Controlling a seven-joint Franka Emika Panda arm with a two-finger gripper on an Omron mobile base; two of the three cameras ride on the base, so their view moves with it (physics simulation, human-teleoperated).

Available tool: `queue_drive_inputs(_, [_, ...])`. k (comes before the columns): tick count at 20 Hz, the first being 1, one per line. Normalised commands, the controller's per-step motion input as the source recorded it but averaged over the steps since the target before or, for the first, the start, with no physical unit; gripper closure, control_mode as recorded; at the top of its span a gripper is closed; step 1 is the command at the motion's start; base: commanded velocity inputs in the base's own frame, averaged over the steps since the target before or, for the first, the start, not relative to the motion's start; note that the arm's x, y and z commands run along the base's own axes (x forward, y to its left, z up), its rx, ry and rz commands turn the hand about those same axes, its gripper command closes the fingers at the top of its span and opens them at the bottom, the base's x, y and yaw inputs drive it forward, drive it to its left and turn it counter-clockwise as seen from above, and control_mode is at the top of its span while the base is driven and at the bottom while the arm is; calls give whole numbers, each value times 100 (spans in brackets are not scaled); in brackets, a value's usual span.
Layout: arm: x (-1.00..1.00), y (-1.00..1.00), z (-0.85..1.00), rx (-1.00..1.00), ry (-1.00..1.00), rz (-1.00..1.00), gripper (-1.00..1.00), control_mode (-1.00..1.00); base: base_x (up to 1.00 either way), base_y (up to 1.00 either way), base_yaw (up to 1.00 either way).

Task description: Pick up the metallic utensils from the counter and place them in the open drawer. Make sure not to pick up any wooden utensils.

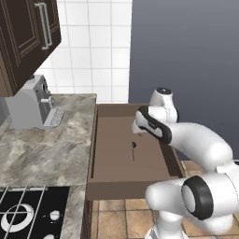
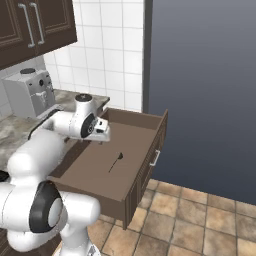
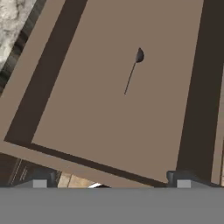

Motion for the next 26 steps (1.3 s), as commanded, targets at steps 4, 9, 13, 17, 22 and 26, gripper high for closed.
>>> queue_drive_inputs(4, [-95, 0, 100, 6, -2, 9, -100, -100, 0, 0, 0])
queue_drive_inputs(9, [-100, -12, 76, 6, -10, 7, -100, -100, 0, 0, 0])
queue_drive_inputs(13, [-100, -27, 50, 0, -15, 2, -100, -100, 0, 0, 0])
queue_drive_inputs(17, [-78, -35, 28, -5, -9, 0, -100, -100, 0, 0, 0])
queue_drive_inputs(22, [-19, -10, 7, -18, -2, -8, -100, -100, 0, 0, 0])
queue_drive_inputs(26, [8, -1, 13, -9, 3, -15, -100, -100, 0, 0, 0])
